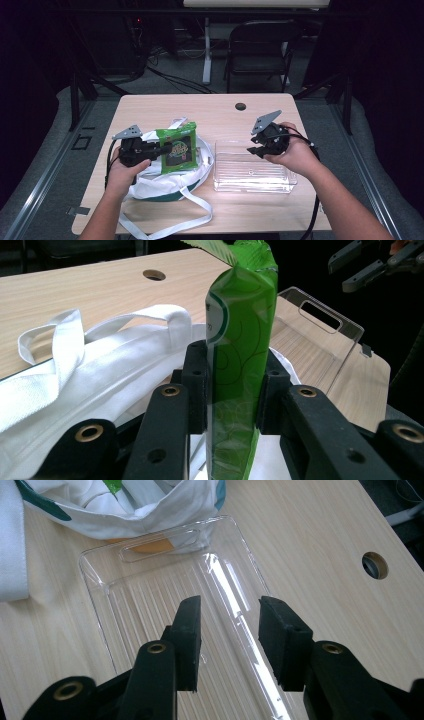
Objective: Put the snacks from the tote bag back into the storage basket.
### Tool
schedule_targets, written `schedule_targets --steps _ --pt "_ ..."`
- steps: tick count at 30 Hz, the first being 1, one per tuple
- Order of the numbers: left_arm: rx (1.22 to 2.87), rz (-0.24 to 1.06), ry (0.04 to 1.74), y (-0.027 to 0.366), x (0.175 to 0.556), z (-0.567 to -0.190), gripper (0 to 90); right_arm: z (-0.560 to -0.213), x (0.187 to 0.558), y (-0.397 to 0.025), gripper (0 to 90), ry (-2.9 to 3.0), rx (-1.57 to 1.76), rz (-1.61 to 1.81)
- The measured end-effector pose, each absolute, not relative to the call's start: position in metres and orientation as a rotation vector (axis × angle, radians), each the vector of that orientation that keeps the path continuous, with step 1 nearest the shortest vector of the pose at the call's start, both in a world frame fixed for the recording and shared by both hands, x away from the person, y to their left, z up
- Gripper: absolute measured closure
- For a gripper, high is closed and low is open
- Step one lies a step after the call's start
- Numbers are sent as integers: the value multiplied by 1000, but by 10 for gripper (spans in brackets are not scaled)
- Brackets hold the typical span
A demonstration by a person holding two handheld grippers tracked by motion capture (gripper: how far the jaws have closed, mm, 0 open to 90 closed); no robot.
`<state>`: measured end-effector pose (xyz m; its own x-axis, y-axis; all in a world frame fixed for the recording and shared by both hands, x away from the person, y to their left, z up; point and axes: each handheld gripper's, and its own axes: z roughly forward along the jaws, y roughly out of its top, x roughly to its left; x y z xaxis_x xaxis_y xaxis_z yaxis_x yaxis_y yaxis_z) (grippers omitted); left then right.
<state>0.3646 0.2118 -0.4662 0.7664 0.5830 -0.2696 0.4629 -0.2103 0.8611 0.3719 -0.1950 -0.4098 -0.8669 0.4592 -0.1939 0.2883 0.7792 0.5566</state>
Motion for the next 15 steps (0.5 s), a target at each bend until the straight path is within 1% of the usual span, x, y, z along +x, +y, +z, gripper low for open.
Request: schedule_targets --steps 7,15 --pt "1856 149 794 210 364 -466 725 -400 376 -185 607 2680 498 724" --pt "1864 176 763 207 361 -462 725 -389 383 -164 592 2742 392 675"
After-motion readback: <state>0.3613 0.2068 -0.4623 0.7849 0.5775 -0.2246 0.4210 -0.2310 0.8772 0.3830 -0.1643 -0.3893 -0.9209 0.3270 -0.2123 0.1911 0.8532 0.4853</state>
